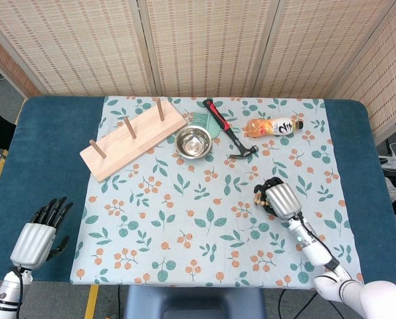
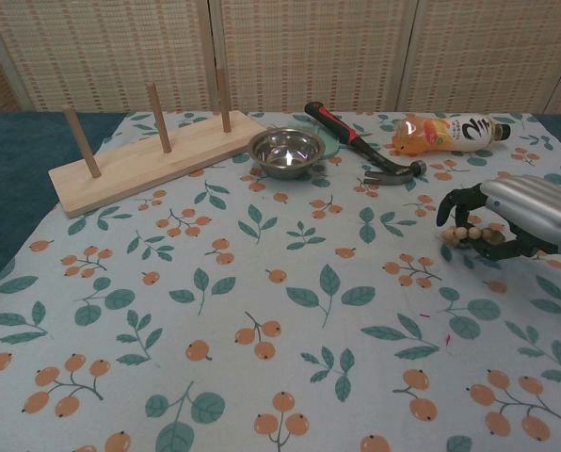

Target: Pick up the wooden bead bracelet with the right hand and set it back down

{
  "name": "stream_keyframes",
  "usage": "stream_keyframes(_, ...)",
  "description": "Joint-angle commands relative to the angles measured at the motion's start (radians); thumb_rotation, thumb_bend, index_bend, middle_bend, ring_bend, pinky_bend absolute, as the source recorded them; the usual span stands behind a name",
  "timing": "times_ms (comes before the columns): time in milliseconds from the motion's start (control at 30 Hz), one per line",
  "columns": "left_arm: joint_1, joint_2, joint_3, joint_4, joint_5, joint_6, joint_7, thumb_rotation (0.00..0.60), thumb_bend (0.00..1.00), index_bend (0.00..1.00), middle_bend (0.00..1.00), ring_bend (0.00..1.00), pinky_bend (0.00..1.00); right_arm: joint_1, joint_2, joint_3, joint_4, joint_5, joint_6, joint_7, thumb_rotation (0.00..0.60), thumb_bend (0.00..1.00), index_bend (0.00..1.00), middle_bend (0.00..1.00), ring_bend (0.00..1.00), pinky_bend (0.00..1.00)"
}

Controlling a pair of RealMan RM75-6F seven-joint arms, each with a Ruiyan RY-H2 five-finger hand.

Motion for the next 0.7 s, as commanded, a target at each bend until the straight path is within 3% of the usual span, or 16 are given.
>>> stream_keyframes(33,-0.002,-0.002,0.0,0.0,0.0,-0.002,0.002,0.6,0.38,0.07,0.0,0.0,0.2,-0.017,0.075,-0.039,-0.105,-0.011,-0.054,-0.056,0.6,0.41,0.07,0.32,0.14,0.15)
stream_keyframes(100,-0.002,-0.005,0.0,0.002,0.004,0.0,0.001,0.6,0.38,0.06,0.0,0.0,0.2,-0.015,0.108,-0.048,-0.159,-0.004,-0.096,-0.101,0.591,0.29,0.0,0.21,0.06,0.09)
stream_keyframes(167,-0.002,-0.007,0.001,0.004,0.008,0.003,0.0,0.6,0.38,0.05,0.0,0.0,0.2,-0.011,0.139,-0.054,-0.206,0.007,-0.138,-0.148,0.55,0.19,0.0,0.1,0.01,0.03)
stream_keyframes(267,-0.003,-0.007,0.0,0.005,0.005,0.003,-0.002,0.6,0.38,0.05,0.0,0.0,0.2,-0.004,0.209,-0.06,-0.312,0.031,-0.202,-0.223,0.522,0.12,0.0,0.0,0.0,0.0)
stream_keyframes(467,-0.002,-0.003,-0.001,0.004,0.004,0.005,-0.006,0.6,0.38,0.05,0.0,0.0,0.2,-0.035,0.305,-0.043,-0.459,0.027,-0.119,-0.288,0.519,0.09,0.0,0.0,0.0,0.0)
stream_keyframes(700,0.001,-0.001,-0.002,0.001,0.013,0.024,-0.013,0.6,0.38,0.03,0.0,0.0,0.2,-0.141,0.437,-0.028,-0.647,-0.014,0.119,-0.353,0.514,0.1,0.0,0.0,0.0,0.0)
